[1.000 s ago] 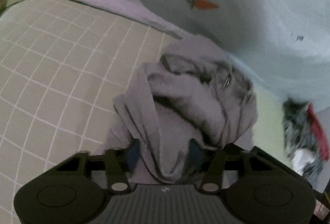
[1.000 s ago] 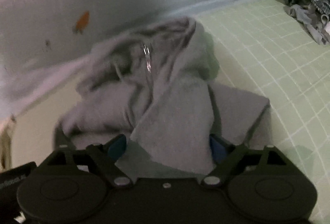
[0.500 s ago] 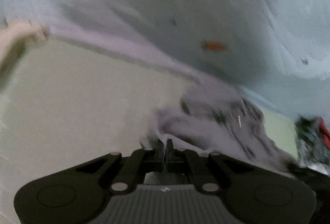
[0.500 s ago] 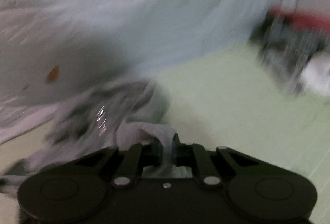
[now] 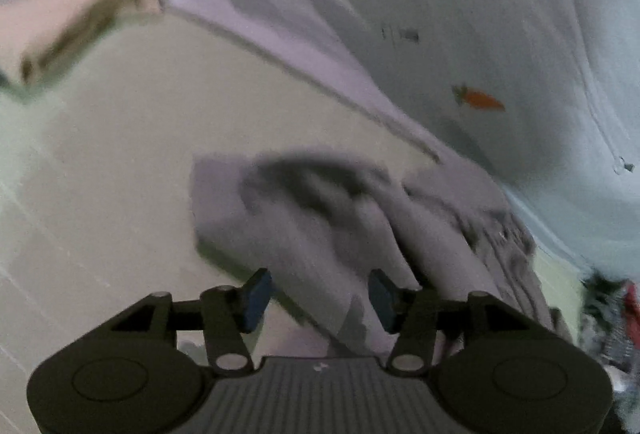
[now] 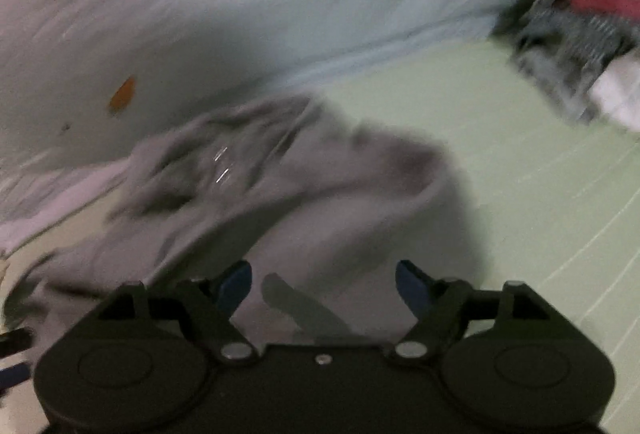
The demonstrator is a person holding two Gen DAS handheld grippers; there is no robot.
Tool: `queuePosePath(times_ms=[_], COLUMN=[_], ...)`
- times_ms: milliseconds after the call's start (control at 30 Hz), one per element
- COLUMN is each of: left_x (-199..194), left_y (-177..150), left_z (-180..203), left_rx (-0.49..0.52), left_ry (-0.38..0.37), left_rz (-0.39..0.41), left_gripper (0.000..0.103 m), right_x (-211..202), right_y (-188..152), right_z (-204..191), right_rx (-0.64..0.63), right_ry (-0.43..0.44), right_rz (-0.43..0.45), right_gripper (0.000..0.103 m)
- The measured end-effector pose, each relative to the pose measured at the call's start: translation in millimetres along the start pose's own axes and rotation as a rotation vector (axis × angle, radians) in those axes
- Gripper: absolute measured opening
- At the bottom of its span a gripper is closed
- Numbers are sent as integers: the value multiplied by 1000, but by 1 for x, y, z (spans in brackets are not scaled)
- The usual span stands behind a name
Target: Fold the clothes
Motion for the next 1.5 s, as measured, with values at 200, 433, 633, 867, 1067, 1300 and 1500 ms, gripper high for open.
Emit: queuePosePath(times_ms=[200,433,633,867,1067,1300,1500], left_x=[18,25,32,29,14,-13,-18], left_y=[-14,-8,-1,3,20,62,80], left_z=[11,14,11,-2,-17,-39,-27], left_rx=[67,66,21,18,32,55,127], left_ry=[24,19,18,33,100,194,216], left_rz=[-46,-39,-43,-19,59,174,235], left_gripper=[55,57,39,8,8,8,8], right_x=[-5,-2,-7,-14,13,-26,-60], right_y=[-9,2,1,-8,-19,-2,81], right_z=[-44,-48,-46,-57,-56,21,112], right_rx=[-69,-3,49,8,-64,-148,-207], right_ry=[98,95,110,202,174,37,-331], right_rz=[16,8,22,3,-76,2,300], right_gripper=[81,81,81,81,19,2,2])
Point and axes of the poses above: each gripper's, at about its wrist camera, not at the fingertips, and x roughly the way its jaws point, z to its right, y to its top, the point moved 4 cm from there along x, roughly the way its jaws point, and after that the axes turned 3 degrees about z, right-handed, at the moved point
